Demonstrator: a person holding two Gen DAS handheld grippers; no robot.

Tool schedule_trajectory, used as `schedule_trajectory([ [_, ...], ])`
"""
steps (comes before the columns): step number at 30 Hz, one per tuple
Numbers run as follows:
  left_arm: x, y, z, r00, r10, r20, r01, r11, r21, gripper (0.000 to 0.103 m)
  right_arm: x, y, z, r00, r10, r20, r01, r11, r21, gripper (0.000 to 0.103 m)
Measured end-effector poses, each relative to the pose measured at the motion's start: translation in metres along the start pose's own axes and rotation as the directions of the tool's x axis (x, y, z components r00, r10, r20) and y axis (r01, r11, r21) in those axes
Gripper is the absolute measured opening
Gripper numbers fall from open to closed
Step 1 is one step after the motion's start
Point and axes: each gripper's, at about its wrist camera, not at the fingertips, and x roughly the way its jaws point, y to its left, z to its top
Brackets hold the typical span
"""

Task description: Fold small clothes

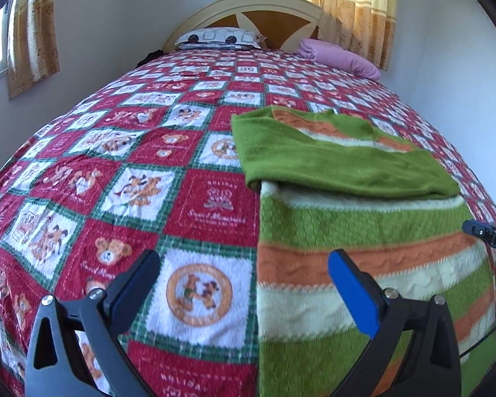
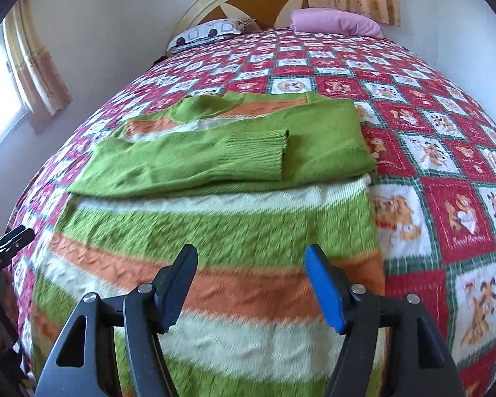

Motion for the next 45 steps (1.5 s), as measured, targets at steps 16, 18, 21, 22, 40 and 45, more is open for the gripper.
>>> schedule_trajectory([
  [16, -0.026, -0.011, -0.029, 1.000, -0.017, -0.017, 0.018, 0.999, 0.038, 0.103, -0.034, 0.030, -0.045, 0.998, 0.049, -0.027, -0.050, 0.997, -0.050, 0.068],
  [18, -0.030, -0.013, -0.033, 1.000, -0.023, -0.019, 0.024, 0.999, 0.042, 0.103, -0.038, 0.032, -0.051, 0.998, 0.052, -0.027, -0.053, 0.997, -0.051, 0.068],
  [21, -0.035, -0.016, -0.039, 0.999, -0.029, -0.023, 0.030, 0.998, 0.055, 0.103, -0.044, 0.034, -0.060, 0.998, 0.055, -0.032, -0.056, 0.997, -0.050, 0.068],
  [22, -0.037, -0.017, -0.041, 0.999, -0.032, -0.027, 0.034, 0.998, 0.058, 0.103, -0.046, 0.035, -0.063, 0.998, 0.055, -0.035, -0.056, 0.997, -0.050, 0.068],
  [40, -0.068, -0.027, -0.070, 0.996, -0.081, -0.040, 0.084, 0.992, 0.094, 0.103, -0.106, 0.054, -0.112, 0.998, 0.061, -0.032, -0.064, 0.993, -0.100, 0.069],
  [45, -0.073, -0.031, -0.078, 0.996, -0.079, -0.046, 0.084, 0.990, 0.114, 0.103, -0.120, 0.061, -0.126, 0.997, 0.068, -0.031, -0.072, 0.991, -0.117, 0.069],
])
